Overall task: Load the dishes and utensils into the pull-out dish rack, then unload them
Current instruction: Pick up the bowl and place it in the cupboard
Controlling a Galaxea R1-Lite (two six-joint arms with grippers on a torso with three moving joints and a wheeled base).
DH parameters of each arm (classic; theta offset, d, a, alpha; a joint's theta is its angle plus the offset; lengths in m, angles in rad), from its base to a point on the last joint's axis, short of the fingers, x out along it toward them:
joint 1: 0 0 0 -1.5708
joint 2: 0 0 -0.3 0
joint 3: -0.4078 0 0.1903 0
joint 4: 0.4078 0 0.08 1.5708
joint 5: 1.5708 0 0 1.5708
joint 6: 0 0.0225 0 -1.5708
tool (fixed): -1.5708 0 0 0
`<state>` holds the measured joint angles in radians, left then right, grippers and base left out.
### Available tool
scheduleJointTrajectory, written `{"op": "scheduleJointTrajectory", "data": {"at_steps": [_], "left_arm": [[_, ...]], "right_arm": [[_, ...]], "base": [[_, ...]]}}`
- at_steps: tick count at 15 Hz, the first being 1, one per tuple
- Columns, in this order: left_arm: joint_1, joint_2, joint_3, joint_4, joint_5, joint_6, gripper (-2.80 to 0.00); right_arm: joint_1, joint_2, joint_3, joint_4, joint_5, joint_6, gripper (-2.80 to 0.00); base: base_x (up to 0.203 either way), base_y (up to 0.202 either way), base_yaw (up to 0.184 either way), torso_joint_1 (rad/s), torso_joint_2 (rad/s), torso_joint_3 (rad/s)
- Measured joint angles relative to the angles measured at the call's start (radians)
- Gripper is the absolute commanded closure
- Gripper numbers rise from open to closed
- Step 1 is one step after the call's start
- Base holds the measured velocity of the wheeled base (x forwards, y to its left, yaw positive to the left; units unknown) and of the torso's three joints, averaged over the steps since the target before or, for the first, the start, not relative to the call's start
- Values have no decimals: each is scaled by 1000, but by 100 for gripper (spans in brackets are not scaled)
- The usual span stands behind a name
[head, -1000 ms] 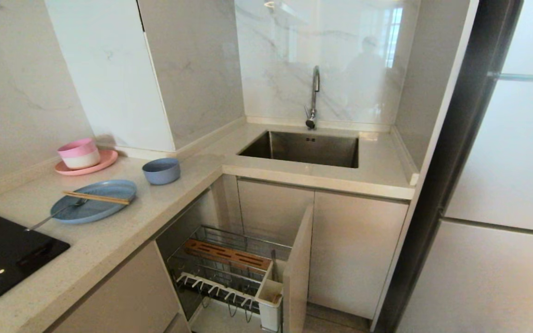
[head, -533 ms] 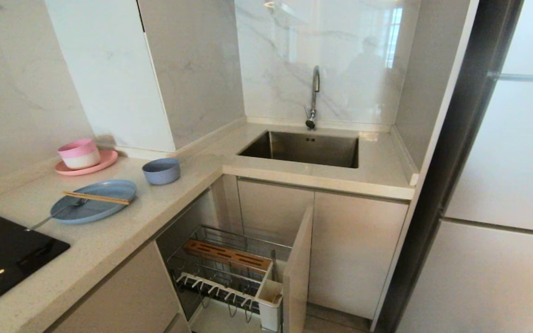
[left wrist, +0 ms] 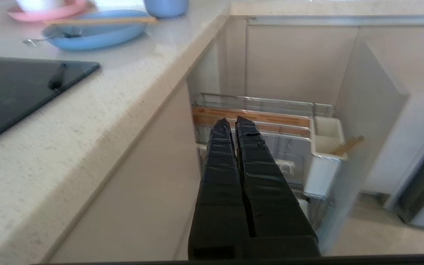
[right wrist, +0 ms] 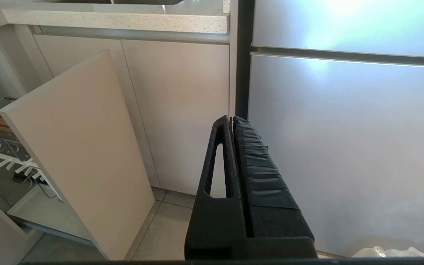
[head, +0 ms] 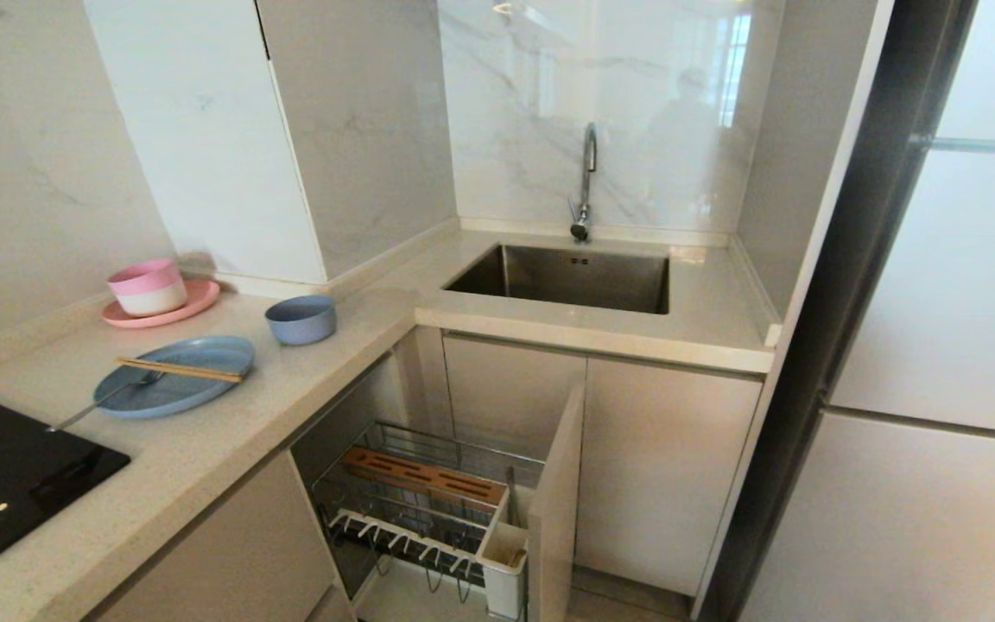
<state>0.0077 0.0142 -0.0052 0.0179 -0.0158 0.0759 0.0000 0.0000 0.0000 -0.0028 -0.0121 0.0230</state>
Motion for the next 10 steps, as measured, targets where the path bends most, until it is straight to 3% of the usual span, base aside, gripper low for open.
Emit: {"op": "scheduleJointTrajectory", "data": {"at_steps": [5,10], "left_arm": [[0,-16,-2,-14,11,-71,0],[0,-17,4,-24,12,-73,0]], "right_arm": [[0,0,0,0,0,0,0],[0,0,0,0,0,0,0]], "base": [[0,0,0,0,0,0],[0,0,0,0,0,0]]}}
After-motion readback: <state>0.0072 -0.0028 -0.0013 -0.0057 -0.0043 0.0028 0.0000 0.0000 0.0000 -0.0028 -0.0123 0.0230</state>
